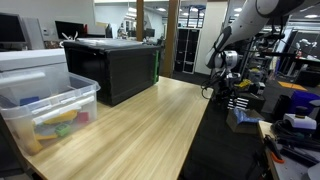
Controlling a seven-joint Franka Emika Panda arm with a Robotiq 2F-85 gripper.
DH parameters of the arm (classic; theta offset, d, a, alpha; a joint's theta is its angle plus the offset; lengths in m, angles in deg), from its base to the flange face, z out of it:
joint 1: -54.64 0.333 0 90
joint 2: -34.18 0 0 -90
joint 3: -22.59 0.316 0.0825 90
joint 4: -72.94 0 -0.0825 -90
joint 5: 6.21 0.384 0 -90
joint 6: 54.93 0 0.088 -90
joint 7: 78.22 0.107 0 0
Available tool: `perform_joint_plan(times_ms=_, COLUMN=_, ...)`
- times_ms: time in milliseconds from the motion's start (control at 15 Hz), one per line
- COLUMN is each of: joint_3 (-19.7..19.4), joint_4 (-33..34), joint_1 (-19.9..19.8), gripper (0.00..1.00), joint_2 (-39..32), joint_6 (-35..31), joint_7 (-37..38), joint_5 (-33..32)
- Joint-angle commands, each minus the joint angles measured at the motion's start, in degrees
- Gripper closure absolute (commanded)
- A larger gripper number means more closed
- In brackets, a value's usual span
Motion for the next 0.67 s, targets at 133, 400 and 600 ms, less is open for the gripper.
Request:
perform_joint_plan(times_ms=133, joint_3=-0.43, joint_4=2.37, joint_1=-2.48, gripper=0.00, joint_2=-1.67, joint_6=0.31, joint_7=2.32, joint_5=1.20)
perform_joint_plan(times_ms=400, joint_3=-0.12, joint_4=4.60, joint_1=-6.59, gripper=0.00, joint_2=-2.85, joint_6=0.80, joint_7=3.43, joint_5=1.73)
perform_joint_plan(times_ms=600, joint_3=0.55, joint_4=5.86, joint_1=-9.82, gripper=0.00, joint_2=-2.42, joint_6=2.94, joint_7=5.08, joint_5=3.72)
